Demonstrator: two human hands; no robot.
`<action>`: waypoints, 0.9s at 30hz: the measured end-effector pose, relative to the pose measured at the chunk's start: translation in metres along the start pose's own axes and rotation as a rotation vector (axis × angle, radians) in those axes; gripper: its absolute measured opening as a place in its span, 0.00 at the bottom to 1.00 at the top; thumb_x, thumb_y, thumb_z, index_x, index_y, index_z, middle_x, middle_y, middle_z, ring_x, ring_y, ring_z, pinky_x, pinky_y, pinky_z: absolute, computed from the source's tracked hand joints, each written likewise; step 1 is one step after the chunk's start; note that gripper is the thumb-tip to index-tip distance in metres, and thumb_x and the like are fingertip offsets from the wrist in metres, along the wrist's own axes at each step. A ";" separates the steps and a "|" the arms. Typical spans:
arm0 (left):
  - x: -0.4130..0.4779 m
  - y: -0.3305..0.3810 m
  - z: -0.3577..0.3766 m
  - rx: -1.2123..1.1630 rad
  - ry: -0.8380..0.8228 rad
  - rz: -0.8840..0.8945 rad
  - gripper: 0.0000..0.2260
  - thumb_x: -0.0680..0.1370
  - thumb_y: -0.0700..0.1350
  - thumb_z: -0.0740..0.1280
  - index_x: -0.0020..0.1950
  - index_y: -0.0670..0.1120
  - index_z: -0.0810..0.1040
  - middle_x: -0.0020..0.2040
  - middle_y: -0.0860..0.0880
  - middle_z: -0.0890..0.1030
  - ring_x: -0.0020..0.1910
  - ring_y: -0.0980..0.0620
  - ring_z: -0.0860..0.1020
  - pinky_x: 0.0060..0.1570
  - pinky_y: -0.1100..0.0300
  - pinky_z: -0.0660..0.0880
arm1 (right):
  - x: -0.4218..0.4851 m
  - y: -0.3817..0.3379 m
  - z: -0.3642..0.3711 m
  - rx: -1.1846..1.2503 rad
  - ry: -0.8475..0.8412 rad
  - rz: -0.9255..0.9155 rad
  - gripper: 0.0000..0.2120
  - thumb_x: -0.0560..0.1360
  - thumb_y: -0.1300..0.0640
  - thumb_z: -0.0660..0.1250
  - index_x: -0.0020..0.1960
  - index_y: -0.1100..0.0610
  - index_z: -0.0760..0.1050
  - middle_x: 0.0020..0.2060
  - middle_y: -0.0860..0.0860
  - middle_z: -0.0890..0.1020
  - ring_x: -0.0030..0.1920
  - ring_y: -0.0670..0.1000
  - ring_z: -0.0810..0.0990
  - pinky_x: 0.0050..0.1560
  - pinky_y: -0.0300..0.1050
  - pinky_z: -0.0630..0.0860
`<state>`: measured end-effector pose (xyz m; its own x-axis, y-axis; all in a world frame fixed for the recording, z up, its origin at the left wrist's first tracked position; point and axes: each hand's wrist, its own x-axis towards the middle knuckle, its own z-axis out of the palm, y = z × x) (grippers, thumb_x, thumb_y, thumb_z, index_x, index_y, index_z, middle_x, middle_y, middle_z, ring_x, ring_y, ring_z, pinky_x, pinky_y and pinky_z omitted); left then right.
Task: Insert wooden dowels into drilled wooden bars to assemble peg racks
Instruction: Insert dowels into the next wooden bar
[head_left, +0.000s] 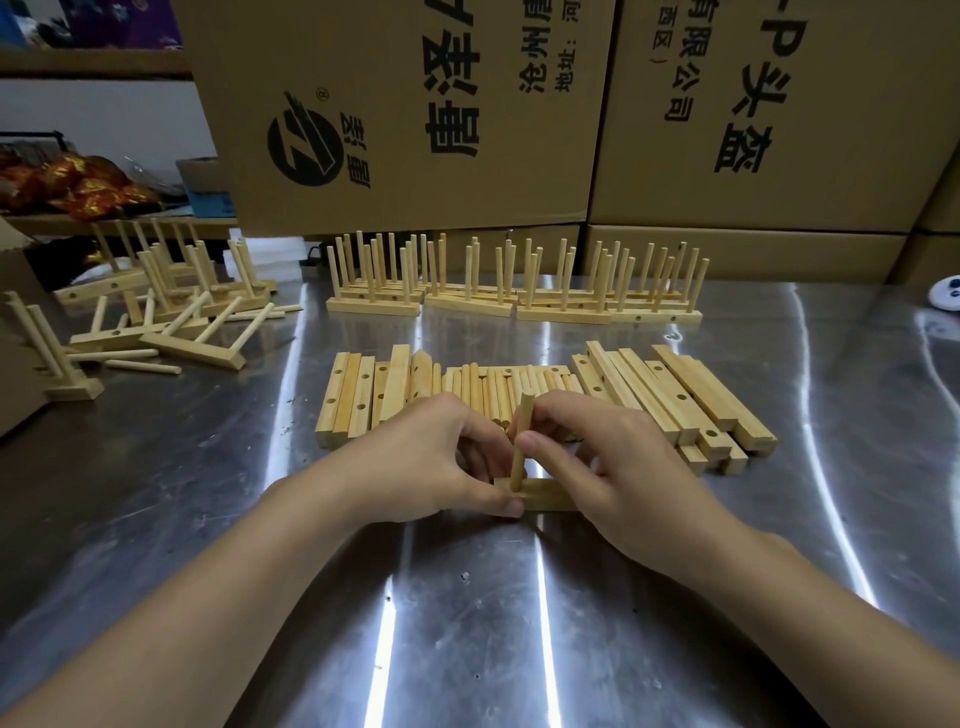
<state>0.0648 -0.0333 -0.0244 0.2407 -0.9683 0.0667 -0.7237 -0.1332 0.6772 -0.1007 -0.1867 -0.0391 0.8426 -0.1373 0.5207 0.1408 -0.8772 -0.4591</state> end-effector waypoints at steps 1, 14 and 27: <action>0.000 0.000 0.000 -0.001 -0.001 -0.001 0.06 0.72 0.54 0.82 0.44 0.58 0.87 0.40 0.57 0.85 0.42 0.58 0.83 0.43 0.63 0.79 | 0.000 0.000 0.000 -0.014 -0.001 0.001 0.07 0.85 0.47 0.65 0.52 0.47 0.79 0.43 0.40 0.80 0.47 0.46 0.80 0.42 0.33 0.72; 0.000 0.004 0.000 -0.098 0.106 0.067 0.03 0.75 0.53 0.79 0.42 0.56 0.89 0.41 0.53 0.86 0.46 0.55 0.83 0.52 0.51 0.80 | 0.000 -0.006 0.000 0.189 0.061 0.113 0.09 0.81 0.44 0.69 0.58 0.45 0.84 0.48 0.40 0.83 0.53 0.45 0.82 0.48 0.35 0.78; 0.002 -0.003 0.000 -0.090 0.091 0.087 0.03 0.75 0.54 0.80 0.43 0.57 0.89 0.41 0.55 0.87 0.45 0.56 0.83 0.45 0.67 0.75 | 0.002 -0.015 0.005 0.694 0.198 0.203 0.15 0.78 0.53 0.72 0.64 0.52 0.84 0.51 0.46 0.89 0.55 0.48 0.88 0.56 0.38 0.83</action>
<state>0.0675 -0.0345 -0.0265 0.2403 -0.9516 0.1916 -0.6844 -0.0261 0.7286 -0.0983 -0.1711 -0.0350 0.7869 -0.4030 0.4674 0.3437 -0.3428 -0.8743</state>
